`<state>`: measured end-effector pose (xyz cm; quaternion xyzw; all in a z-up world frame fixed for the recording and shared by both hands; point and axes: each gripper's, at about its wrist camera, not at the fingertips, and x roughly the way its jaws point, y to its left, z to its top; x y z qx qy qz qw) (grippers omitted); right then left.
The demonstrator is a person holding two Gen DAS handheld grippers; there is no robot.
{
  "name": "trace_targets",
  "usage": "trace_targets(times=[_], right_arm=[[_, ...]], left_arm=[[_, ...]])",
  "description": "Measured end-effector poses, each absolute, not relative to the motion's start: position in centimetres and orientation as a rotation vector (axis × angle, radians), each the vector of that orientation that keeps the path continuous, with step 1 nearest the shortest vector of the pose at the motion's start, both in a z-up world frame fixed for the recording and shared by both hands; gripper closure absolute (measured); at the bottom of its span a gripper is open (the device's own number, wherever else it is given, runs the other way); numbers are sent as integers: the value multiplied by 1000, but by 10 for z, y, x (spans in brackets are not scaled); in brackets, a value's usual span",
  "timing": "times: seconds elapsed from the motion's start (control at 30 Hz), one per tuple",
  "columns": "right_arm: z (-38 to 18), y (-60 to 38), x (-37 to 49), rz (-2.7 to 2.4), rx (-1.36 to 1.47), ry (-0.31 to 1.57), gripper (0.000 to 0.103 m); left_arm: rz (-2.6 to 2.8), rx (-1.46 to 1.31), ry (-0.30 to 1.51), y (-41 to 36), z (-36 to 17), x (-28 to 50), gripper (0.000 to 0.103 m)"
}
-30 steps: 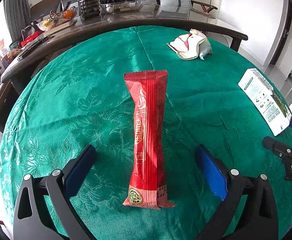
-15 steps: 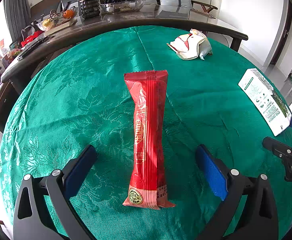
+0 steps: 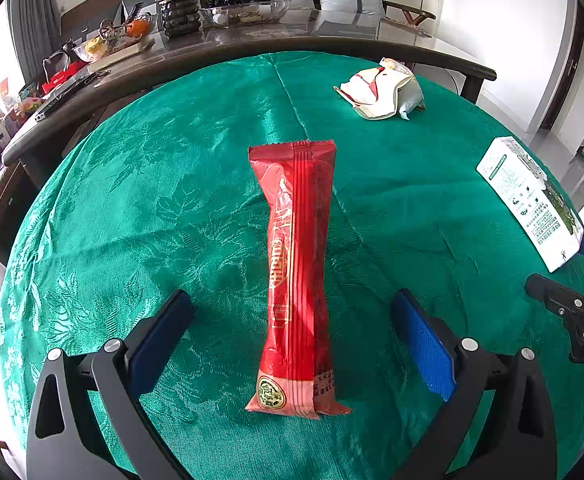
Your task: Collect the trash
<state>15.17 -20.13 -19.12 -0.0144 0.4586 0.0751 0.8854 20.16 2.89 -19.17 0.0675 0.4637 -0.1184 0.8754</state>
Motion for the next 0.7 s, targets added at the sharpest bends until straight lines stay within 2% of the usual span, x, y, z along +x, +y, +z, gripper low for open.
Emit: trace_targets(times=[0.3, 0.47, 0.7], right_arm=[[-190, -205, 153, 188, -19, 979, 9], [-148, -233, 157, 237, 70, 991, 9], [-143, -215, 210, 252, -57, 1177, 9]], left_arm=[[-372, 95, 981, 50, -186, 197, 5], [-416, 3, 998, 81, -175, 185, 5], [-397, 124, 1006, 39, -159, 200, 5]])
